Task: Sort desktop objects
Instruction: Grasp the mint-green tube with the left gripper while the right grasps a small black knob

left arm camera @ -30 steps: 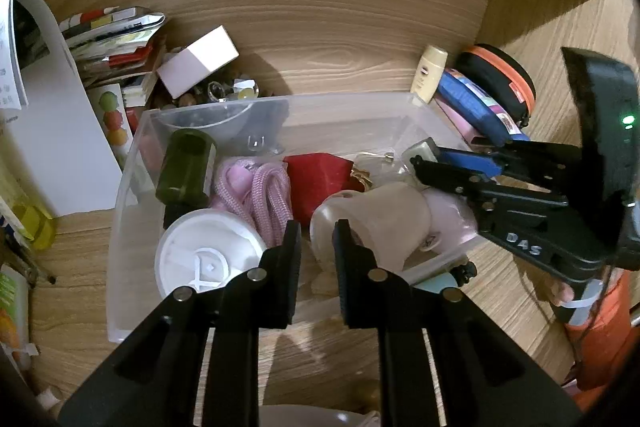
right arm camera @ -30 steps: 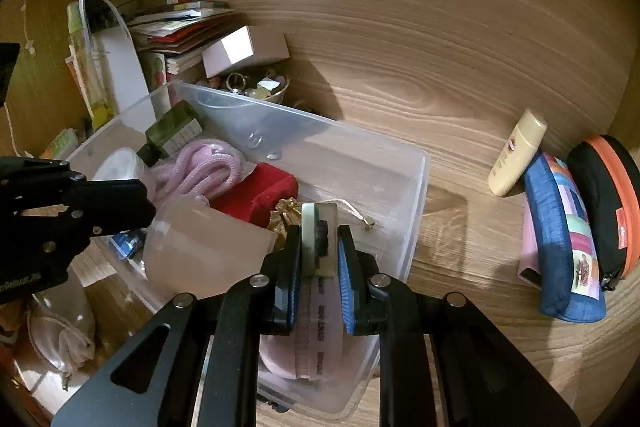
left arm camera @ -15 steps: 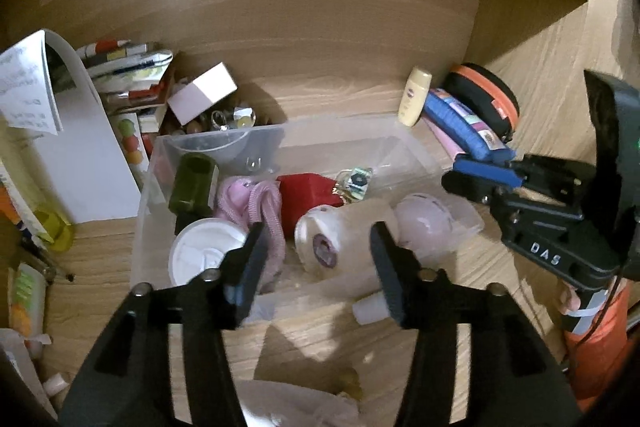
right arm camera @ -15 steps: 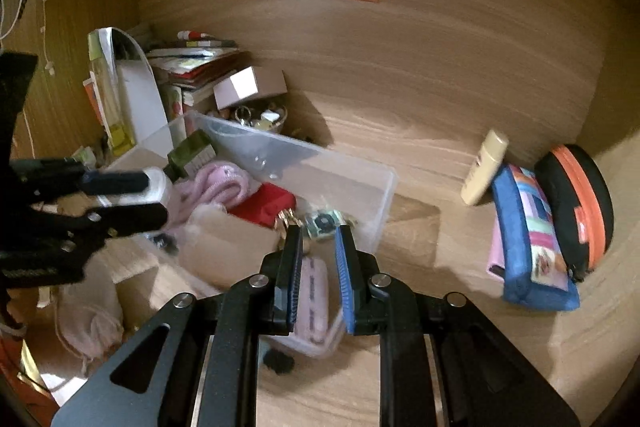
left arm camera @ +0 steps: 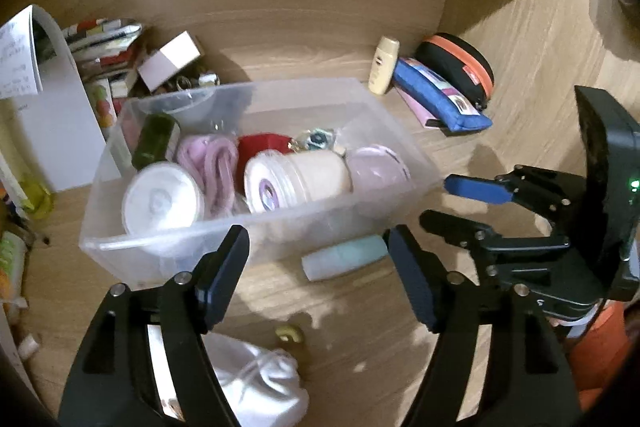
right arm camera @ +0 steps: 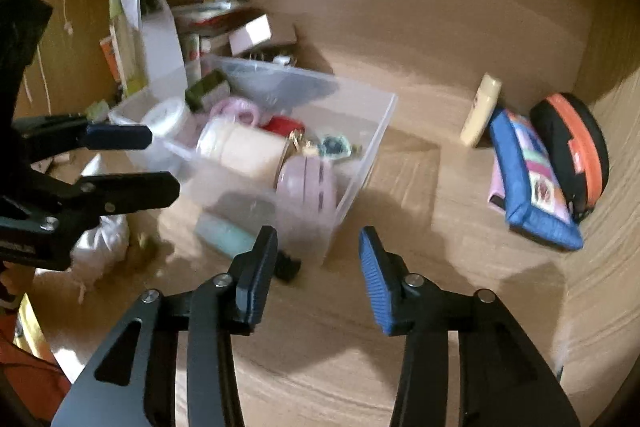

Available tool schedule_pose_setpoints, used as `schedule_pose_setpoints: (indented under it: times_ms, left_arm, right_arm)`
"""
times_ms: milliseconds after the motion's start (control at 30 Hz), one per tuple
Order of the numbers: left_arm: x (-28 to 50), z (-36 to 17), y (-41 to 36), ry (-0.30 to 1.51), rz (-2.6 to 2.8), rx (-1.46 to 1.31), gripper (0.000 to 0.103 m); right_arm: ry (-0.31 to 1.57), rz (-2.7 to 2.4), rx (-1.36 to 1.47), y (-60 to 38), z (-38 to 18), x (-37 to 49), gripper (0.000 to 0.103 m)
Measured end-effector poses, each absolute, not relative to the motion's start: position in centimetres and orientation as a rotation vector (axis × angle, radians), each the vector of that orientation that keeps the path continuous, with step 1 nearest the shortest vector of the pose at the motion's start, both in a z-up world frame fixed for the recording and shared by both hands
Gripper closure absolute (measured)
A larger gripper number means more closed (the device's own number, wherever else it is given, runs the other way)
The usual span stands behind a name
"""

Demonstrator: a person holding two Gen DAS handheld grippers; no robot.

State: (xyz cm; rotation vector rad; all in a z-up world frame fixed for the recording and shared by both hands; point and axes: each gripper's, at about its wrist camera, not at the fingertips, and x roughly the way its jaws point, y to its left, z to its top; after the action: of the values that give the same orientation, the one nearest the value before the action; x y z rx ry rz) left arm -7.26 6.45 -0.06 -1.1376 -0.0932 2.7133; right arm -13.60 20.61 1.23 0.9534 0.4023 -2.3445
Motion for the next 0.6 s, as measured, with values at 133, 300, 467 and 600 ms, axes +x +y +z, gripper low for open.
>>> schedule_pose_setpoints:
  times_ms: [133,300,467,600]
  left_arm:
    - [-6.8,-0.5,6.3,-0.086,2.707,-1.142,0.031]
    - [-6.8,-1.5,5.8,-0.127,2.676,-1.181,0.031]
    - [-6.9,-2.4,5.7,-0.143,2.654,-1.207,0.031]
    - [-7.7,-3.3,5.9,-0.178,2.616,-1.268,0.031]
  right_arm:
    - [0.37,-2.301,0.999,20.3,0.0,-13.6,0.064]
    - [0.346,-2.272,1.095,19.5,-1.8,-14.9,0.068]
    - [0.343,-2.267,1.125,19.0,-2.7,-15.2,0.077]
    - [0.347,-2.266,1.118,18.9,-3.2,-15.0,0.078]
